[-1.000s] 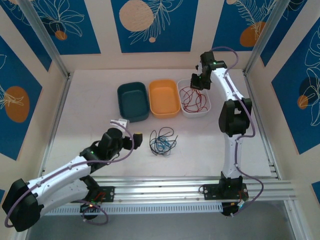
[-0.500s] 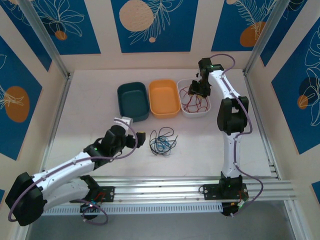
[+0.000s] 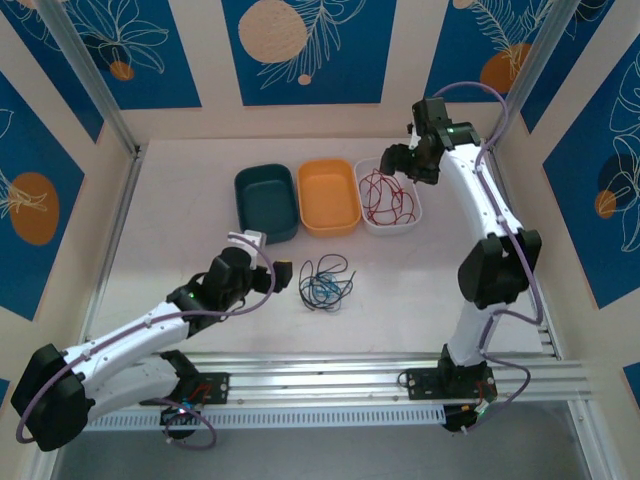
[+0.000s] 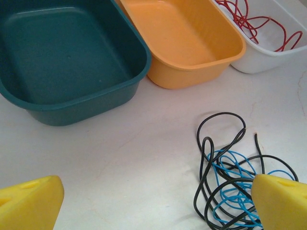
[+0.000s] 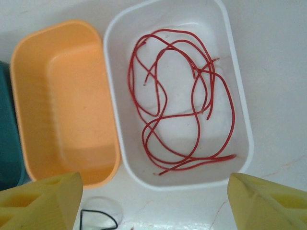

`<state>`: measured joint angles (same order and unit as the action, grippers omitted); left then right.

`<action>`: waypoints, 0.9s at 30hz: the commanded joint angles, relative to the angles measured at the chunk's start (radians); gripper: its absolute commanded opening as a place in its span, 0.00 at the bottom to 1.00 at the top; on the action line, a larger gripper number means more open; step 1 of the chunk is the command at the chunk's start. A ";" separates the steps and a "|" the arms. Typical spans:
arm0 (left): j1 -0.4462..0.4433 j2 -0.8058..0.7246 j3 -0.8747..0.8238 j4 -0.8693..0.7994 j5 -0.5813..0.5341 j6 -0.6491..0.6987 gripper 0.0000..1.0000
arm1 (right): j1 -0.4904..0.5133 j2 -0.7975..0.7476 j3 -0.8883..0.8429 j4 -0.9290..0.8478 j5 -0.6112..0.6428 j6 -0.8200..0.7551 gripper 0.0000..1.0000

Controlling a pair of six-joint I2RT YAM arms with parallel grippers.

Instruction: Untangle the cables

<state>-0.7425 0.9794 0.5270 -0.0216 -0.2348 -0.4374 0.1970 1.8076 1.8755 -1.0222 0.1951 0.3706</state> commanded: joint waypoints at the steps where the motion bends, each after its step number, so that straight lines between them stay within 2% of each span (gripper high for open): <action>1: 0.014 0.013 0.038 -0.006 0.020 -0.038 1.00 | 0.044 -0.088 -0.079 0.021 0.050 0.022 0.79; 7: 0.043 0.051 0.033 0.002 0.052 -0.110 1.00 | 0.152 -0.267 -0.271 0.102 0.061 0.053 0.75; 11: 0.083 0.093 0.025 0.029 0.123 -0.163 1.00 | 0.229 -0.345 -0.385 0.127 0.079 0.095 0.72; 15: 0.118 0.145 0.002 0.114 0.215 -0.210 1.00 | 0.306 -0.393 -0.516 0.182 0.014 0.159 0.67; 21: 0.129 0.232 -0.004 0.204 0.333 -0.224 0.91 | 0.395 -0.372 -0.650 0.230 -0.063 0.242 0.60; 27: 0.129 0.318 0.007 0.246 0.384 -0.219 0.80 | 0.410 -0.282 -0.689 0.230 -0.073 0.295 0.54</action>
<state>-0.6216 1.2640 0.5320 0.1665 0.0872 -0.6514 0.6052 1.4899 1.1995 -0.8108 0.1452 0.6121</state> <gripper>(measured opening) 0.815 0.549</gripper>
